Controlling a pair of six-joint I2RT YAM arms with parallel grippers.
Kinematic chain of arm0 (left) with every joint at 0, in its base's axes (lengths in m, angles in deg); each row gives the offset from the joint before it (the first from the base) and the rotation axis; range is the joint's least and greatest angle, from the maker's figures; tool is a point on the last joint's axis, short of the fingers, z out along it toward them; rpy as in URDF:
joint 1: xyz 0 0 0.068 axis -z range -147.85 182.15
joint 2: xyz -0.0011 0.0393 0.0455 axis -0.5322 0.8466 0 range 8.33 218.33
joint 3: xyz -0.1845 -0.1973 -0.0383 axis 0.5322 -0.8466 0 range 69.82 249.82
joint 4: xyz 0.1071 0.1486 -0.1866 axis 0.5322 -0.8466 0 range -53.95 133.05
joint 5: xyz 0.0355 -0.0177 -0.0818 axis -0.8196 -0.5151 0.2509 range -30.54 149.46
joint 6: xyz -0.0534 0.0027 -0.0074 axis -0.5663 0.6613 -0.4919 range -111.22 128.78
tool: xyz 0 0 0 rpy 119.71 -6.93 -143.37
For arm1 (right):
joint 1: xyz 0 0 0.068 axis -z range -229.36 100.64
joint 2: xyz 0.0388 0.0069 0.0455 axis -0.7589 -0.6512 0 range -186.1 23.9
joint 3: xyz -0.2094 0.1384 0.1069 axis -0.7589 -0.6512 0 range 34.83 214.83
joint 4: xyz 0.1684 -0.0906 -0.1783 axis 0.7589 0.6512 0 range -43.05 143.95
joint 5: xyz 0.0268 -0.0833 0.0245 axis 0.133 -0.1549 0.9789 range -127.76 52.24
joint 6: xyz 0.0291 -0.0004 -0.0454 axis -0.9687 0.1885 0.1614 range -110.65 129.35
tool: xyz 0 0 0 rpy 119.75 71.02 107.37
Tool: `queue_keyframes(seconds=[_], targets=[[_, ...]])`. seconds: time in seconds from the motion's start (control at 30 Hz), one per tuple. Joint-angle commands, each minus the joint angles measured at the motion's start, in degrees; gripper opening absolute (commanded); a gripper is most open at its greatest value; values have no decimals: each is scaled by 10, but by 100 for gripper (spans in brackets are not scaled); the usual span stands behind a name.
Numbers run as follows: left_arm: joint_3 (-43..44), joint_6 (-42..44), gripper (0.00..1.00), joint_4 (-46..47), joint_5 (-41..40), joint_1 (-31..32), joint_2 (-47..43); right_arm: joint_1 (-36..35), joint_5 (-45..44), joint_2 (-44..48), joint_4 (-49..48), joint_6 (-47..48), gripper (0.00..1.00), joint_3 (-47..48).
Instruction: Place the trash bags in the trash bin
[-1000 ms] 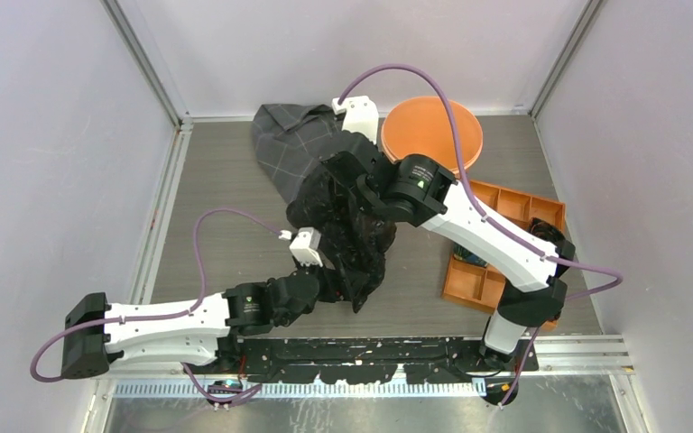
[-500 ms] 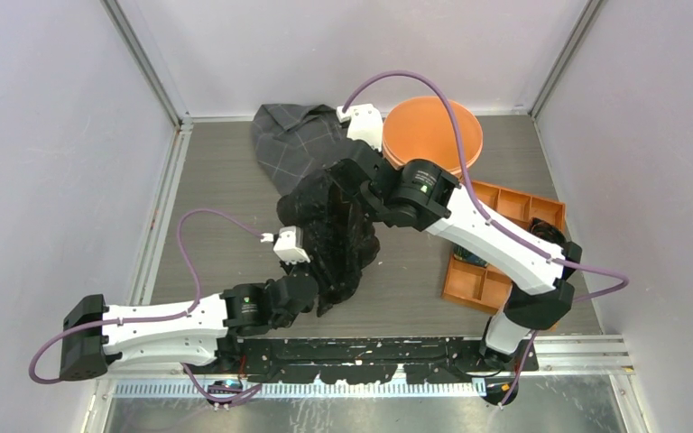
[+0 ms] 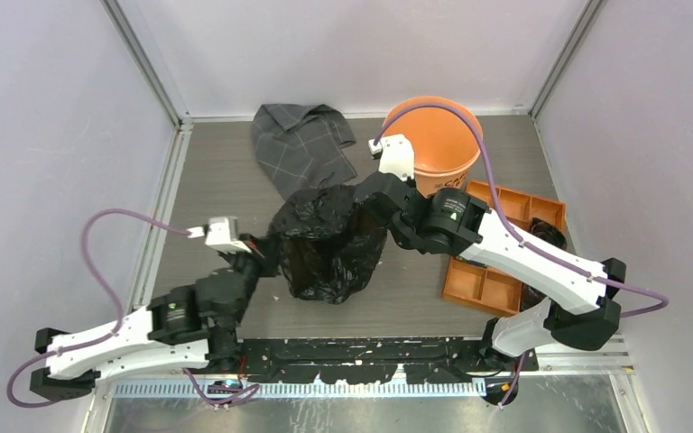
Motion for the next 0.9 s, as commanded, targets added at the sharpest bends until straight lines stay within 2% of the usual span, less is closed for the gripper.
queue_keyframes(seconds=[0.0,0.07,0.13,0.17,0.23,0.27,0.3,0.37,0.47,0.53,0.6,0.63,0.67,0.77,0.83,0.87], targets=[[80,209,1,69,-43,-1,-2,-2,9,35,-78,25,1,-15],[114,274,0,109,-8,-21,42,10,18,23,-108,61,0,4],[170,274,0,96,85,-106,113,50,68,-10,-138,94,1,40],[204,246,1,68,175,-182,148,78,108,-32,-148,102,1,63],[261,151,0,38,423,-367,223,130,174,-90,-157,112,1,127],[284,122,0,45,522,-446,265,148,190,-105,-162,120,1,147],[317,104,0,42,586,-500,308,167,211,-132,-169,129,1,177],[398,93,0,18,641,-558,397,209,274,-193,-168,127,1,255],[518,75,0,22,704,-606,518,260,339,-329,-144,126,1,419],[621,66,0,5,743,-626,610,295,361,-421,-89,111,1,619],[726,61,0,-9,768,-633,659,333,406,-468,-78,67,1,746],[775,59,0,-13,768,-634,673,346,424,-453,-106,49,1,744],[817,56,0,-11,768,-634,681,351,428,-411,-159,44,1,692],[976,49,1,-23,786,-634,700,353,418,-224,-379,27,1,443],[1054,44,0,-24,797,-633,697,336,414,-113,-465,33,1,355],[1073,44,1,-10,803,-631,686,311,402,-89,-487,60,1,327]])
